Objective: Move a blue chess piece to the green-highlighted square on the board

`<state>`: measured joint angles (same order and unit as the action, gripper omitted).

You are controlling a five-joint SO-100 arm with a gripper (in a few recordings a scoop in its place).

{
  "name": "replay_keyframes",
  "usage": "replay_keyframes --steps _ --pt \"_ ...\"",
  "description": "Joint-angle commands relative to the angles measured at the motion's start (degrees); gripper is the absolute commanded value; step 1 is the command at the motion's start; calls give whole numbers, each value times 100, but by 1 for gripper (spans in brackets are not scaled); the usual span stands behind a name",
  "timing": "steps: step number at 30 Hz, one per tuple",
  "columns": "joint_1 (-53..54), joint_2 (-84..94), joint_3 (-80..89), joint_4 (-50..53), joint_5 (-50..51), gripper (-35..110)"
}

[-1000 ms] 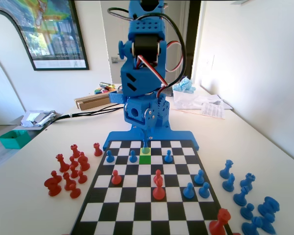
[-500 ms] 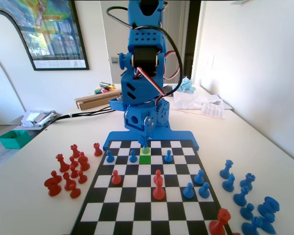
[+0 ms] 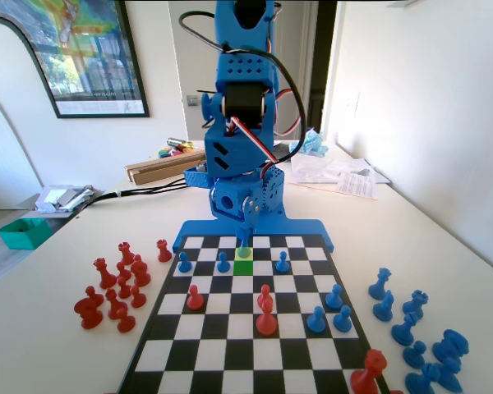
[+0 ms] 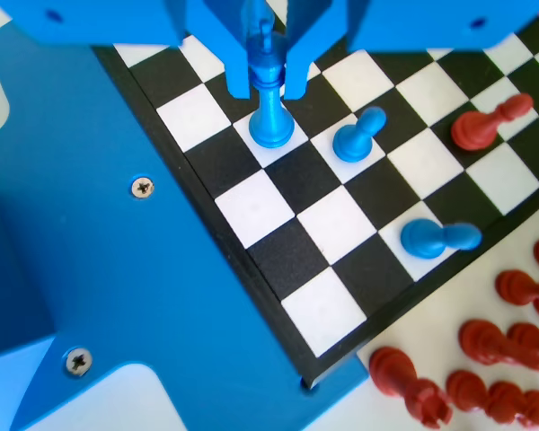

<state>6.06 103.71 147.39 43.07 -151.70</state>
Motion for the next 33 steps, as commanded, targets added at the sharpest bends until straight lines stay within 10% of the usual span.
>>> replay_keyframes --steps 1,14,33 --pt "114 97 -53 0 -79 1" --pt "-18 18 -1573 1468 580 1" --pt "53 -747 -1450 527 879 1"
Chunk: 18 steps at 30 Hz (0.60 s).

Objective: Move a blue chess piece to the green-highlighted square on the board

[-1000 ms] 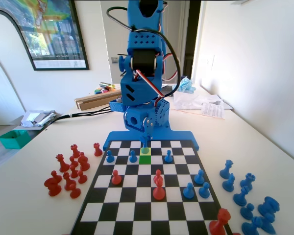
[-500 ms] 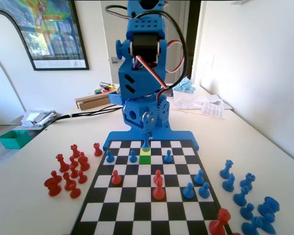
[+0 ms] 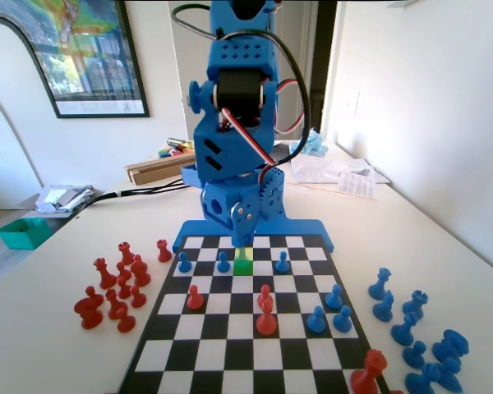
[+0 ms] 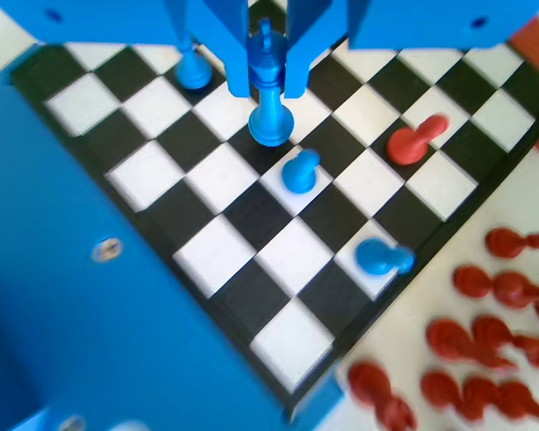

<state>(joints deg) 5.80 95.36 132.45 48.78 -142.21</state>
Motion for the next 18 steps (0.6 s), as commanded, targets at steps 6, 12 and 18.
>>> replay_keyframes --steps 6,12,18 --pt "62 88 246 -290 -114 2" --pt "53 79 352 -404 -132 4" --pt "26 79 352 -404 -88 13"
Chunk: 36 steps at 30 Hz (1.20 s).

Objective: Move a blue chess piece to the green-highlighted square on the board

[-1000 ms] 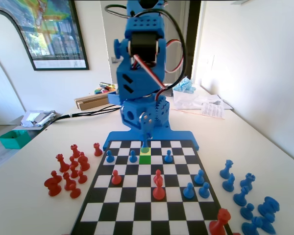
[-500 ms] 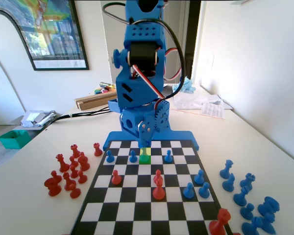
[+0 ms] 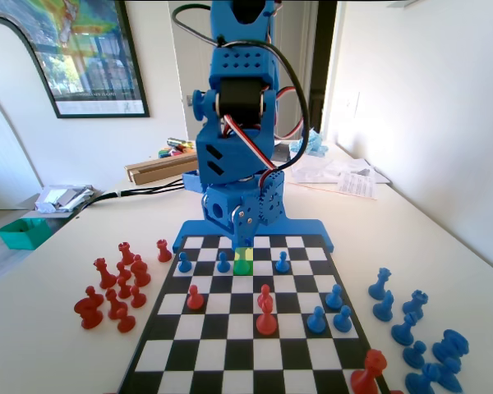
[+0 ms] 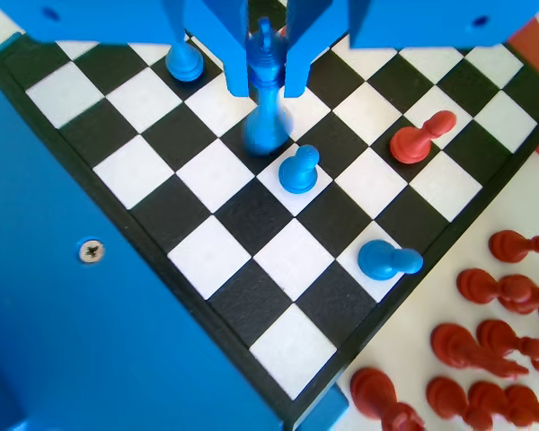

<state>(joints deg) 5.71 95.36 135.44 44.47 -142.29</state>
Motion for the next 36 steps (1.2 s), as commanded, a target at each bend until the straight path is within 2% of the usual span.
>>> replay_keyframes --steps 1,9,18,26,36 --pt "26 79 53 26 -53 13" --pt "53 88 -211 334 -70 17" --pt "26 378 -1934 2294 158 17" --pt "-193 1055 -3744 3911 1556 7" --pt "-105 3428 -3938 4438 2839 1"
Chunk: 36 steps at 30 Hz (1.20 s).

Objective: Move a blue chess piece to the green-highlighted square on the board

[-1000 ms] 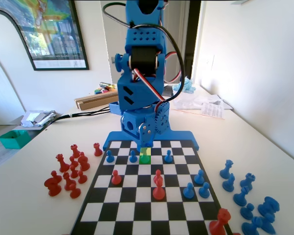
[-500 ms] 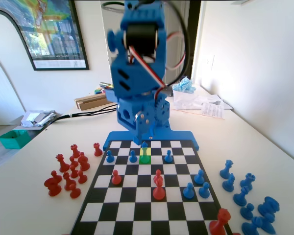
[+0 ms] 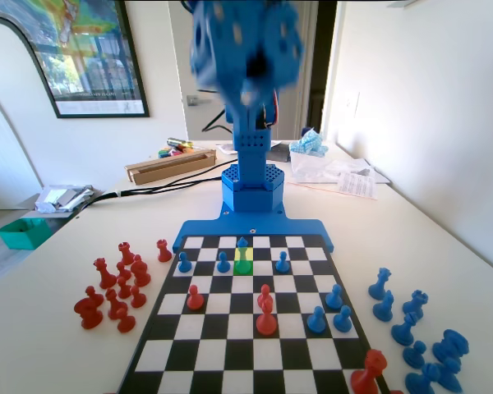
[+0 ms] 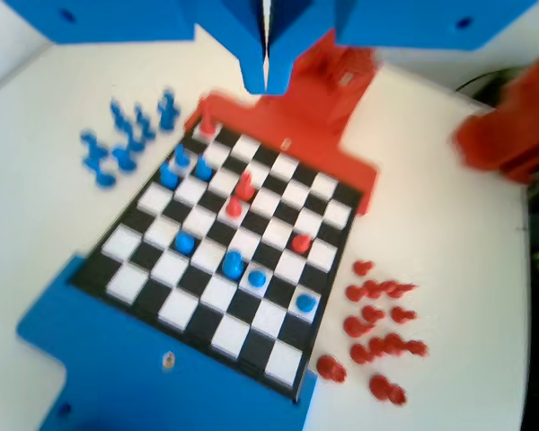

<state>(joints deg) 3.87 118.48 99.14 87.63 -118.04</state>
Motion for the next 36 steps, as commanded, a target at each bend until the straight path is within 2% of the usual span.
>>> replay_keyframes --steps 1,9,18,27,36 --pt "88 1354 -255 123 527 1" --pt "123 3393 993 79 1151 1" --pt "-220 4843 2188 26 1538 1" --pt "-378 5616 2391 483 1573 1" --pt "-281 5643 2575 237 1626 2"
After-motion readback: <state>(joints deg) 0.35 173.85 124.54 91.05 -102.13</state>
